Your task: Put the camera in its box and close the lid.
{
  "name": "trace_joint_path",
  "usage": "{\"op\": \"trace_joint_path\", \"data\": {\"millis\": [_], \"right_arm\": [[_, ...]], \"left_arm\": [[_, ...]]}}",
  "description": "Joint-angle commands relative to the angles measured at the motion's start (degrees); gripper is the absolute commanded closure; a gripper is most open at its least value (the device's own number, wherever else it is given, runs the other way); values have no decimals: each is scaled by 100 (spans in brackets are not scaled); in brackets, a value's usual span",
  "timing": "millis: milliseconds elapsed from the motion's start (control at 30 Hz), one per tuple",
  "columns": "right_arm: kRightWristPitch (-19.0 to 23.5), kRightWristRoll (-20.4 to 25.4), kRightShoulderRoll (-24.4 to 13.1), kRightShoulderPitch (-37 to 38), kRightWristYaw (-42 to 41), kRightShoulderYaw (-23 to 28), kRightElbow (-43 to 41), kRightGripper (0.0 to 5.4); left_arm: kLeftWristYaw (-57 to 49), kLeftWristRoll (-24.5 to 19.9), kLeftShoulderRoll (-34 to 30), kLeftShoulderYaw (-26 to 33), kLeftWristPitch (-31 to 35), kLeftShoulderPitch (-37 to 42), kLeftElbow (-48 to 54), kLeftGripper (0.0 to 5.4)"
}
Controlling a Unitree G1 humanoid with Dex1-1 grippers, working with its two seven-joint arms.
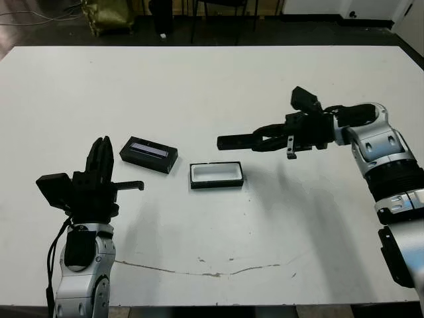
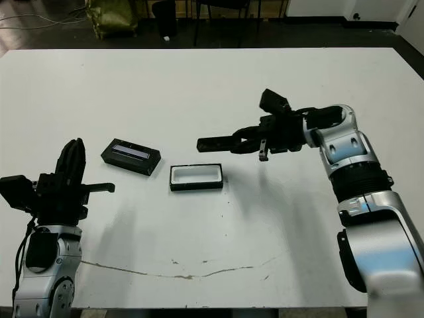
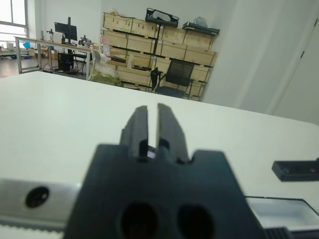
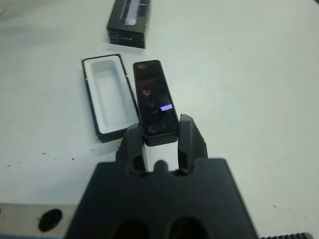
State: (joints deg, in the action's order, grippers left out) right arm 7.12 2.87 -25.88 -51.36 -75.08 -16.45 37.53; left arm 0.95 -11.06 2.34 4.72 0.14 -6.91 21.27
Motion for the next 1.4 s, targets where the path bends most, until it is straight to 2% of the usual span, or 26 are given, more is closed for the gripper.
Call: {"op": "trace_joint_path", "data": {"millis": [33, 100, 533, 833, 1133, 1267, 1400], "right_arm": [[86, -61, 62, 4, -144, -93, -86, 534], [244, -31, 96, -19, -269, -136, -54, 534], [177, -236, 239, -114, -613, -371, 109, 534], [309, -295, 342, -58, -668, -465, -16, 534], [161, -359, 484, -111, -760, -521, 130, 534], [-48, -399, 543, -92, -704, -517, 194, 534], [6, -449, 610, -120, -681, -521, 281, 534]], "left_arm": [[-44, 26, 9, -6, 72, -85, -31, 540], [-37, 10, 0, 4, 94, -99, -22, 540], [-14, 78, -18, 12, -7, -103, -100, 540], [3, 6, -15, -2, 48, -150, -31, 540], [6, 50, -10, -10, -42, -163, -91, 540], [-47, 93, 0, -24, 12, -177, -53, 540], [-42, 126, -2, -22, -3, -184, -57, 540]]}}
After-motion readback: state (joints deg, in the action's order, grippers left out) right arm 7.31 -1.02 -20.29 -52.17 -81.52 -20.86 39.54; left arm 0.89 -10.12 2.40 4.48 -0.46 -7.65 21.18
